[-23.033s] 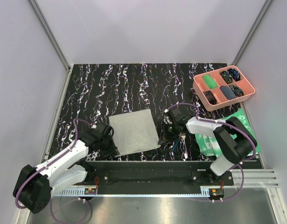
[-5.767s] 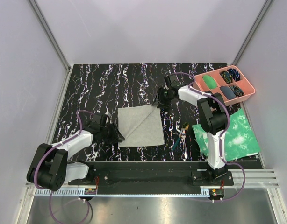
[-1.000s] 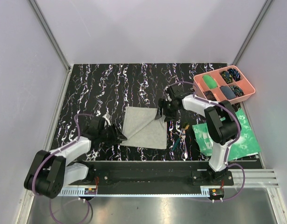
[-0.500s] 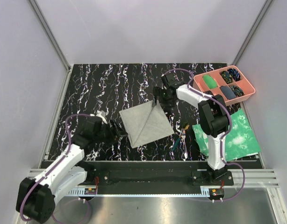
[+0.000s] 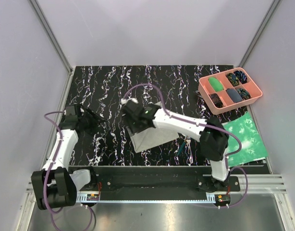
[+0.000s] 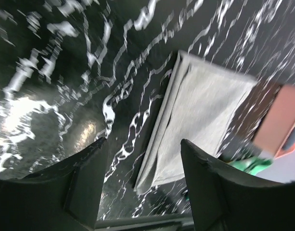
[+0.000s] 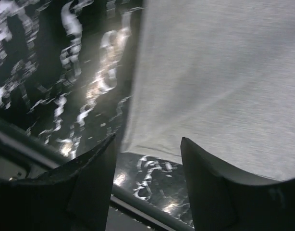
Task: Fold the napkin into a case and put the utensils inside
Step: Pick up the upper triangle-folded napkin from the center of the board.
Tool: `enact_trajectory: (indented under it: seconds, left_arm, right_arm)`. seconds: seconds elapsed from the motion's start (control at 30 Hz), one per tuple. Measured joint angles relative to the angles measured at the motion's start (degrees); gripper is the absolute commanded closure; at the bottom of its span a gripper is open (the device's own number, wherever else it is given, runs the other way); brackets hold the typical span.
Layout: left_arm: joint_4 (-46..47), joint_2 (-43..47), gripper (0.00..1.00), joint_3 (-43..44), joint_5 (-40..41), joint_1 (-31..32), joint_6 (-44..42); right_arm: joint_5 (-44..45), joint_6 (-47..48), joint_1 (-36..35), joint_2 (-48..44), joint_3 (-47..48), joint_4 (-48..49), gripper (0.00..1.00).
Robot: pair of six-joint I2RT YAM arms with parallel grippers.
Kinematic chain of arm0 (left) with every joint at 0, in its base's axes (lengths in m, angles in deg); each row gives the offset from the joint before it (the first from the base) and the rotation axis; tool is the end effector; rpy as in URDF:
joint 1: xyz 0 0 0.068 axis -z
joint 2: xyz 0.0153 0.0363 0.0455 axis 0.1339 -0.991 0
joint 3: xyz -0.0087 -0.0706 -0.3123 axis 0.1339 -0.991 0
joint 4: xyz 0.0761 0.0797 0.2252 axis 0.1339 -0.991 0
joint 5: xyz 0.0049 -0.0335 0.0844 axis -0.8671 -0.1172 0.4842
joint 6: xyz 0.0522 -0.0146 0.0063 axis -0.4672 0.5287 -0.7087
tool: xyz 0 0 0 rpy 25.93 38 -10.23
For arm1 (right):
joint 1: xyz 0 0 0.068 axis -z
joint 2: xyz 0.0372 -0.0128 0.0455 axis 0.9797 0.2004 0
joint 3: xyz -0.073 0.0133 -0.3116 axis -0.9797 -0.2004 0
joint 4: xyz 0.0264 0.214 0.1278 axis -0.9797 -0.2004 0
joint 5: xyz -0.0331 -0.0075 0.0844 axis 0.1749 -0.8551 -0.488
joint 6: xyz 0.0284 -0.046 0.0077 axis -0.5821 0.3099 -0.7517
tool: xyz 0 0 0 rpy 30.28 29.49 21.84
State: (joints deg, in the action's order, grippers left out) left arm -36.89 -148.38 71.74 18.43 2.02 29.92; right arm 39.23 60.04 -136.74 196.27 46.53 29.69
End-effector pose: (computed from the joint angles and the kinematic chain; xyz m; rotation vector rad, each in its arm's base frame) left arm 0.1772 0.0066 0.2708 -1.0206 2.3447 -0.6753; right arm 0.2313 0.3638 0.3028 -0.7219 2.5210 0.3240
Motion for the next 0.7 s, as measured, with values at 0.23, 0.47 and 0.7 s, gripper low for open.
enact_trajectory:
  seconds: [0.23,0.47,0.7]
  left_arm:
    - [-0.66,-0.17,0.38,1.01,-5.38,-5.01,-1.31]
    - [-0.09,-1.11,0.39,-0.94,-9.11,-5.18,-2.58]
    - [0.31,-1.86,0.39,-1.64,-9.99,-5.42,-2.97]
  right_arm:
    - [0.37,0.13,-6.19,7.65,4.15,-0.28,0.47]
    - [0.83,0.11,-6.43,10.45,4.13,-2.03,0.47]
    - [0.74,0.09,-7.58,10.47,4.13,-2.21,0.5]
